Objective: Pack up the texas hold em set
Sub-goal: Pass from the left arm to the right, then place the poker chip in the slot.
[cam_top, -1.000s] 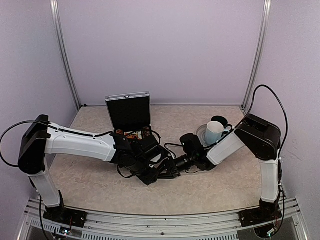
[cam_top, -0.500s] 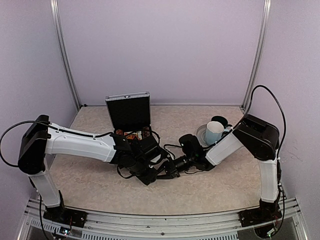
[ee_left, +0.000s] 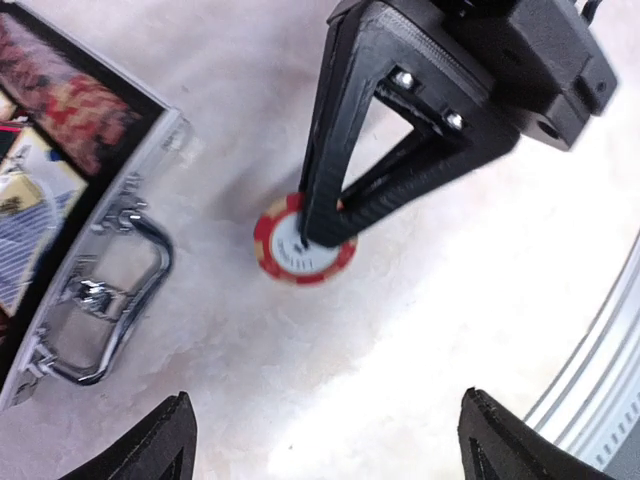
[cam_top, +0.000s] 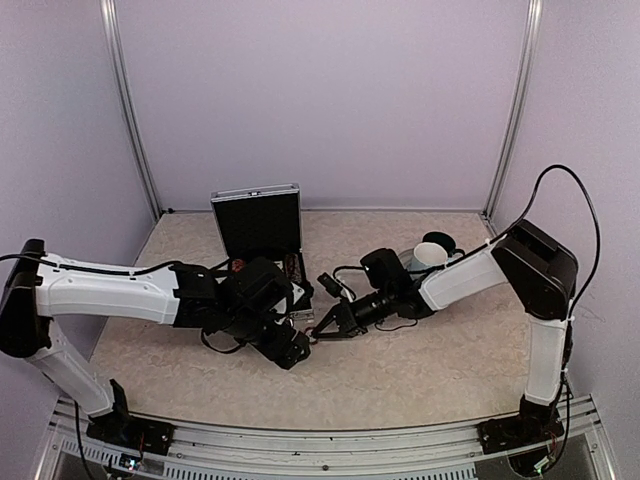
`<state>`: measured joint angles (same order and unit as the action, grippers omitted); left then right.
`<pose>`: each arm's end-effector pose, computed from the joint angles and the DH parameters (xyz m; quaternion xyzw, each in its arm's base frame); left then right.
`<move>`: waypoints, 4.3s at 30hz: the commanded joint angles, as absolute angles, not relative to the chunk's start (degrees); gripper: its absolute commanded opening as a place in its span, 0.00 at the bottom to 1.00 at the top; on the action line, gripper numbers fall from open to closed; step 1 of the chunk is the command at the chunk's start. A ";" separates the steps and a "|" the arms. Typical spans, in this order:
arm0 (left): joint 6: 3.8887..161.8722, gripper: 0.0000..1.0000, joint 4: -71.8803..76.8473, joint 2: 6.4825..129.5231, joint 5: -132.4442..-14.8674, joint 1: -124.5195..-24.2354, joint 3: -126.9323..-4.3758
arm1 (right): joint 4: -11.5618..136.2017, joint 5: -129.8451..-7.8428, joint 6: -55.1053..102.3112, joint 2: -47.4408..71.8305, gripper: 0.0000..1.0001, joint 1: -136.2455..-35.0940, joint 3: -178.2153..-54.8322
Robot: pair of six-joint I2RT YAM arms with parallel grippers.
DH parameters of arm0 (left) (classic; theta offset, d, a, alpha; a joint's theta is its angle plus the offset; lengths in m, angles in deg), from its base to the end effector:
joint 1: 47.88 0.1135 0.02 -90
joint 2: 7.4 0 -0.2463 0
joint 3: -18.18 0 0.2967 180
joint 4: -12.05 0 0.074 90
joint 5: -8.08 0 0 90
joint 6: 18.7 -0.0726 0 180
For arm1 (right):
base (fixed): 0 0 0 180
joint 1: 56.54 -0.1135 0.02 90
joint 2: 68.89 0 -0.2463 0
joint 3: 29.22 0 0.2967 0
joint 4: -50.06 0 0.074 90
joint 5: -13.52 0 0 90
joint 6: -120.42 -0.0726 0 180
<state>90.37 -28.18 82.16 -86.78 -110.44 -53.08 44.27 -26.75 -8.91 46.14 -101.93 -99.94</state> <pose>0.1788 -0.3310 0.1418 0.3456 0.8975 -0.1462 0.2317 0.2633 0.3458 0.0541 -0.2256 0.8065 0.5454 0.0360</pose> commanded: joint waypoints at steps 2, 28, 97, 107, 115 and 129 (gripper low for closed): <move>92.37 0.92 -24.47 74.86 -85.22 -105.50 -49.09 | 58.71 -33.99 6.24 42.60 0.00 -101.24 -107.41; 97.73 0.99 -18.30 54.21 -71.39 -67.74 -37.85 | 81.36 -48.86 45.12 64.79 0.00 -112.32 -153.85; 96.34 0.99 -18.02 54.03 -68.85 -65.64 -35.37 | 82.69 -56.76 57.78 78.70 0.12 -115.14 -167.06; 96.17 0.99 -17.51 54.22 -69.63 -65.61 -34.24 | 80.76 -55.30 56.02 76.51 0.17 -115.10 -164.79; 96.51 0.99 -15.58 54.27 -69.38 -65.59 -32.71 | 74.44 -53.41 52.51 69.74 0.29 -114.54 -155.96; 100.66 0.99 -6.06 55.68 -69.81 -65.10 -34.78 | 63.53 -53.23 42.44 52.72 0.57 -109.23 -134.33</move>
<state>98.70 -11.72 54.29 -69.45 -65.88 -32.84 68.42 -52.91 46.89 59.25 -111.48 -140.07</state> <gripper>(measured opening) 0.988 0.550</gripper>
